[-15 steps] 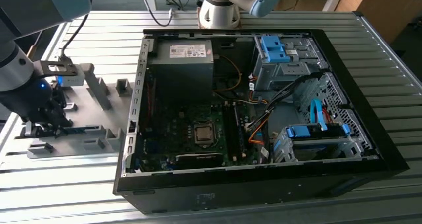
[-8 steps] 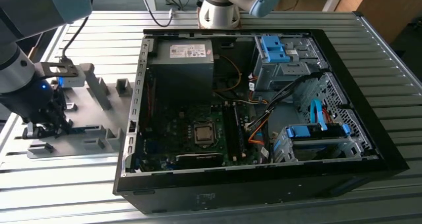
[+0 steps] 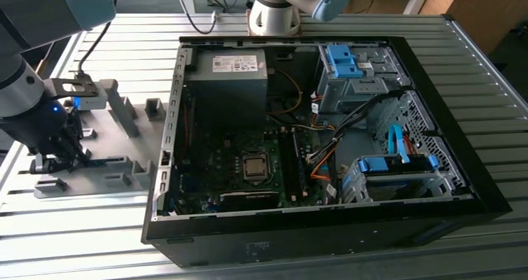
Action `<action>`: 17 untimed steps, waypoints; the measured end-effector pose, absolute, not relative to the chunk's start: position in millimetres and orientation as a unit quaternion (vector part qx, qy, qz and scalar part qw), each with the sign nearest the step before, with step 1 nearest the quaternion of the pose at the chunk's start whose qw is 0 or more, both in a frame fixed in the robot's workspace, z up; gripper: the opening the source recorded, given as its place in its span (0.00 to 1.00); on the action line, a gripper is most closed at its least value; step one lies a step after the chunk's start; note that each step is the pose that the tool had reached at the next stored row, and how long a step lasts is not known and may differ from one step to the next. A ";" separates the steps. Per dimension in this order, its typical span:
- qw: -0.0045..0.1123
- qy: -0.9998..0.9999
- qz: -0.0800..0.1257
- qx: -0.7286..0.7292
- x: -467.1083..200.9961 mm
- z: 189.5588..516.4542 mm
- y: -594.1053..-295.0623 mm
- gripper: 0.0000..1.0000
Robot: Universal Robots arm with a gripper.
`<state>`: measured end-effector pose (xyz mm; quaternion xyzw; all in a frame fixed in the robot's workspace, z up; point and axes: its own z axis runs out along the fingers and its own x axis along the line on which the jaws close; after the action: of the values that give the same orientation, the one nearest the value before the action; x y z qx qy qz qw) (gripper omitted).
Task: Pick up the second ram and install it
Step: 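Pick up the second ram and move it above second insertion slot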
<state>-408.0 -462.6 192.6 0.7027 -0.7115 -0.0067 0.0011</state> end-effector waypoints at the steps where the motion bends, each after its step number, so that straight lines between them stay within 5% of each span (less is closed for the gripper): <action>1: 0.001 -0.711 -0.007 0.703 -408.0 192.7 -462.6 0.14; 17: 0.001 -0.711 -0.007 0.703 -407.9 192.7 -462.6 0.14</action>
<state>-407.9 -462.6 192.7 0.7027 -0.7115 -0.0066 0.0009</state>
